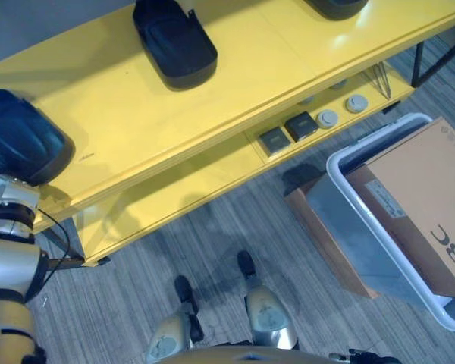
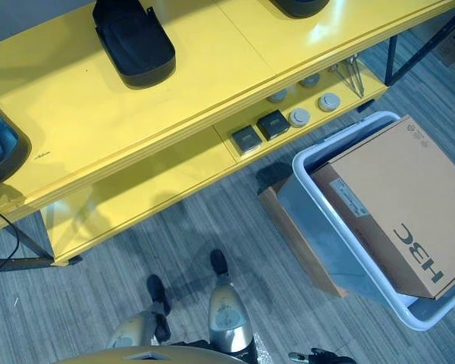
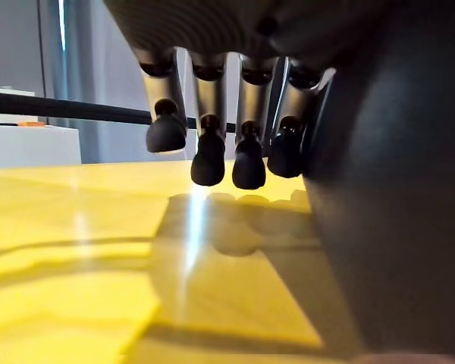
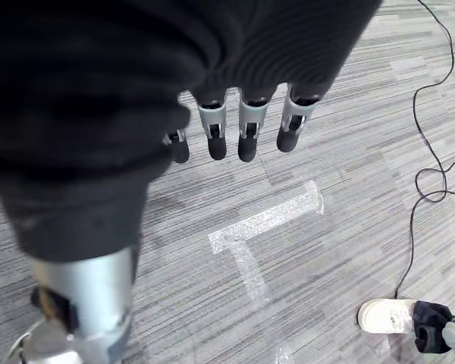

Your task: Move parts from the plastic box to the shelf.

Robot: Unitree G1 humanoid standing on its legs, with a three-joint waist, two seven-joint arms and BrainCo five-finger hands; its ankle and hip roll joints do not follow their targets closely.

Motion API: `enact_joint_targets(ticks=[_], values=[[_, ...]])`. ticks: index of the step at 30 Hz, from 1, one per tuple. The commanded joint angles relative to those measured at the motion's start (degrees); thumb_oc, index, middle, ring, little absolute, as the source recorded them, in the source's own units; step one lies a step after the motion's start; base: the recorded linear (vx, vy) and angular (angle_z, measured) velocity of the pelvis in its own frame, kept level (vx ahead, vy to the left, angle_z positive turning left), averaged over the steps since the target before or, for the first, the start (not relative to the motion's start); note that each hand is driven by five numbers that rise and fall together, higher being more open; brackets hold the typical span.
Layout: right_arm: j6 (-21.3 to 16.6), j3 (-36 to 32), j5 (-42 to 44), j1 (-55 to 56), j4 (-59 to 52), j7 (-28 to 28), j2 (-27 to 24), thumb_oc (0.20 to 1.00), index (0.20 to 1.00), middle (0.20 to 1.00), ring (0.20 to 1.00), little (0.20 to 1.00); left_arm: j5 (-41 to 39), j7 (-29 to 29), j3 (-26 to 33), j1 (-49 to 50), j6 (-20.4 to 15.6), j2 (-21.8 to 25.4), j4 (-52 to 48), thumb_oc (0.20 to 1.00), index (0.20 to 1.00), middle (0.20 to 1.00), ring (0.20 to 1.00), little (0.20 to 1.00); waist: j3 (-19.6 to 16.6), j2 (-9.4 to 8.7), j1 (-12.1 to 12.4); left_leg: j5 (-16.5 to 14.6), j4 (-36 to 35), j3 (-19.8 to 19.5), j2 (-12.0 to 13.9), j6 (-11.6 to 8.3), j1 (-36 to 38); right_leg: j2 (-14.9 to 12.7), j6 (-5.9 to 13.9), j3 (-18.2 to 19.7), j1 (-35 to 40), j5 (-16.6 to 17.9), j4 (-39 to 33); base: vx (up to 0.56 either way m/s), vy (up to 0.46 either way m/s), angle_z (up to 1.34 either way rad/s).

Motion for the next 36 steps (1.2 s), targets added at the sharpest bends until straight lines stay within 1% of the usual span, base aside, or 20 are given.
enact_joint_targets(ticks=[1,8,13,15,17,18,19,21,23,25,26,27,28,30,33,34,35,36], values=[[0.25,3.44,1.12,0.45,2.89,-0.41,-1.02,1.000,1.000,1.000,1.000,1.000,3.68,0.54,-1.96,-3.88,0.03,2.00,1.53,0.200,0.200,0.200,0.200,0.200,-1.31,-1.50,-1.03,-3.94,8.45,-2.79,2.34,0.89,-5.09,-3.32,1.89,2.67,-2.01,-3.25,5.51,0.00,0.000,0.00],[-0.12,3.26,0.98,0.32,3.29,-0.32,-1.07,1.000,1.000,1.000,1.000,1.000,3.27,0.46,-2.65,-4.95,-0.05,1.77,1.99,0.200,0.200,0.200,0.200,0.200,-1.41,-1.43,-1.52,-3.92,8.24,-2.36,2.44,0.78,-4.97,-3.33,1.96,3.00,-2.12,-3.07,5.23,0.00,0.000,-0.02],[-0.25,3.32,1.07,0.34,3.50,-0.65,-1.03,1.000,1.000,1.000,1.000,1.000,4.13,1.58,-2.97,-4.91,-1.44,1.91,2.14,0.200,0.200,0.200,0.200,0.200,-1.66,-1.31,-1.72,-3.91,8.05,-2.03,2.48,0.68,-4.70,-3.35,1.96,3.21,-1.94,-2.89,4.83,0.00,0.002,-0.04],[-0.32,3.21,0.87,0.41,3.55,-0.53,-1.07,1.000,1.000,1.000,1.000,1.000,3.52,2.18,-2.93,-4.90,-2.07,2.00,2.03,0.200,0.200,0.200,0.200,0.200,-1.74,-1.29,-1.75,-3.90,7.98,-1.98,2.49,0.66,-4.60,-3.36,1.97,3.22,-1.89,-2.86,4.78,0.00,0.000,0.00],[-0.70,3.19,0.36,0.56,3.74,-0.60,-0.87,1.000,1.000,1.000,1.000,1.000,1.00,4.17,-2.58,-5.07,-3.42,1.92,1.57,0.200,0.200,0.200,0.200,0.200,-1.91,-1.27,-1.76,-3.95,7.87,-1.91,2.46,0.68,-4.34,-3.42,1.97,3.18,-1.67,-2.81,4.58,0.00,0.000,0.00],[-0.93,3.21,0.15,0.69,3.72,-0.81,-0.65,1.000,1.000,1.000,1.000,1.000,-1.00,5.70,-2.11,-5.14,-4.37,1.81,1.20,0.529,0.529,0.529,0.529,0.529,-2.01,-1.30,-1.73,-3.99,7.85,-1.92,2.48,0.69,-4.25,-3.46,1.97,3.12,-1.61,-2.84,4.60,0.00,0.000,0.00],[-1.17,3.19,0.22,0.84,3.69,-0.97,-0.51,1.000,1.000,1.000,1.000,1.000,-3.28,7.14,-1.42,-5.30,-5.47,1.75,0.99,1.000,1.000,1.000,1.000,1.000,-2.12,-1.32,-1.73,-4.03,7.81,-2.00,2.44,0.72,-4.09,-3.45,1.92,3.07,-1.44,-2.90,4.61,0.00,0.000,0.00],[-1.08,3.17,0.08,1.09,3.50,-1.12,-0.22,1.000,1.000,1.000,1.000,1.000,-7.43,10.01,0.55,-5.26,-8.19,1.74,0.33,1.000,1.000,1.000,1.000,1.000,-2.56,-1.35,-1.54,-4.09,7.73,-2.23,2.41,0.70,-3.72,-3.46,1.92,2.94,-0.99,-3.01,4.55,0.00,0.000,0.00],[-1.30,3.18,-0.12,1.49,3.44,-1.19,-0.11,1.000,1.000,1.000,1.000,1.000,-9.83,11.37,2.12,-5.08,-11.22,2.26,0.29,1.000,1.000,1.000,1.000,1.000,-2.96,-1.30,-1.46,-4.13,7.61,-2.38,2.40,0.70,-3.25,-3.49,1.89,2.74,-0.48,-3.07,4.46,0.00,0.000,0.00],[-1.42,3.05,-0.29,1.72,3.61,-1.21,-0.03,1.000,1.000,1.000,1.000,1.000,-10.60,11.88,3.08,-5.01,-12.69,2.66,-0.10,1.000,1.000,1.000,1.000,1.000,-3.32,-1.23,-1.32,-4.18,7.51,-2.47,2.42,0.68,-2.85,-3.55,1.88,2.54,-0.09,-3.12,4.38,0.02,-0.006,0.01],[-1.46,2.96,-0.38,1.85,3.80,-1.38,0.14,1.000,1.000,1.000,1.000,1.000,-10.65,12.23,4.04,-4.84,-14.89,3.39,-0.50,1.000,1.000,1.000,1.000,1.000,-3.84,-1.06,-1.05,-4.31,7.33,-2.61,2.41,0.67,-2.25,-3.64,1.91,2.30,0.51,-3.17,4.19,0.05,-0.012,0.02],[-1.37,2.86,-0.48,1.88,3.86,-1.43,0.23,1.000,1.000,1.000,1.000,1.000,-10.93,12.16,4.55,-4.55,-15.38,3.71,-1.28,1.000,1.000,1.000,1.000,1.000,-4.09,-0.96,-0.88,-4.30,7.13,-2.70,2.41,0.66,-1.93,-3.70,1.95,2.17,0.84,-3.16,4.03,0.05,-0.016,0.01],[-1.44,2.80,-0.44,2.05,3.88,-1.51,0.32,1.000,1.000,1.000,1.000,1.000,-11.45,12.44,5.01,-4.24,-16.78,4.21,-2.26,1.000,1.000,1.000,1.000,1.000,-4.50,-0.83,-0.59,-4.32,6.88,-2.85,2.37,0.66,-1.57,-3.78,1.98,2.00,1.25,-3.12,3.76,0.05,-0.014,0.03],[-1.01,2.57,-0.19,2.24,3.93,-1.57,0.43,1.000,1.000,1.000,1.000,1.000,-11.18,11.81,5.65,-3.67,-18.26,5.49,-5.03,1.000,1.000,1.000,1.000,1.000,-5.49,-0.43,0.08,-4.36,6.24,-3.22,2.28,0.64,-0.57,-3.96,2.13,1.51,2.37,-3.08,3.13,0.06,-0.018,0.01],[-0.50,2.09,-0.55,2.59,3.84,-1.65,0.68,1.000,1.000,1.000,1.000,1.000,-11.01,10.61,5.99,-2.93,-19.02,6.63,-8.06,1.000,1.000,1.000,1.000,1.000,-6.37,-0.11,0.72,-4.41,5.58,-3.49,2.12,0.70,0.39,-4.11,2.32,0.97,3.36,-2.97,2.54,0.06,-0.017,0.14],[-0.16,1.46,-0.83,3.16,3.96,-2.02,1.34,1.000,1.000,1.000,1.000,1.000,-10.41,9.63,6.78,-1.18,-21.64,7.25,-11.73,1.000,1.000,1.000,1.000,1.000,-7.35,0.16,1.58,-4.42,4.82,-3.87,1.96,0.78,1.24,-4.28,2.50,0.40,4.31,-2.94,1.95,0.07,-0.029,0.18],[0.00,1.12,-0.88,3.43,3.89,-2.11,1.56,1.000,1.000,1.000,1.000,1.000,-10.31,9.31,7.30,-0.02,-22.60,7.22,-13.93,1.000,1.000,1.000,1.000,1.000,-7.73,0.23,1.93,-4.42,4.40,-3.98,1.86,0.83,1.65,-4.33,2.57,0.15,4.79,-2.93,1.60,0.07,-0.041,0.08],[0.06,0.78,-0.78,3.77,3.88,-2.30,1.88,1.000,1.000,1.000,1.000,1.000,-10.49,8.39,7.91,1.42,-24.43,7.11,-16.32,1.000,1.000,1.000,1.000,1.000,-8.07,0.31,2.37,-4.40,4.02,-4.23,1.81,0.86,2.05,-4.41,2.70,-0.18,5.15,-2.93,1.42,0.04,-0.034,0.03]])
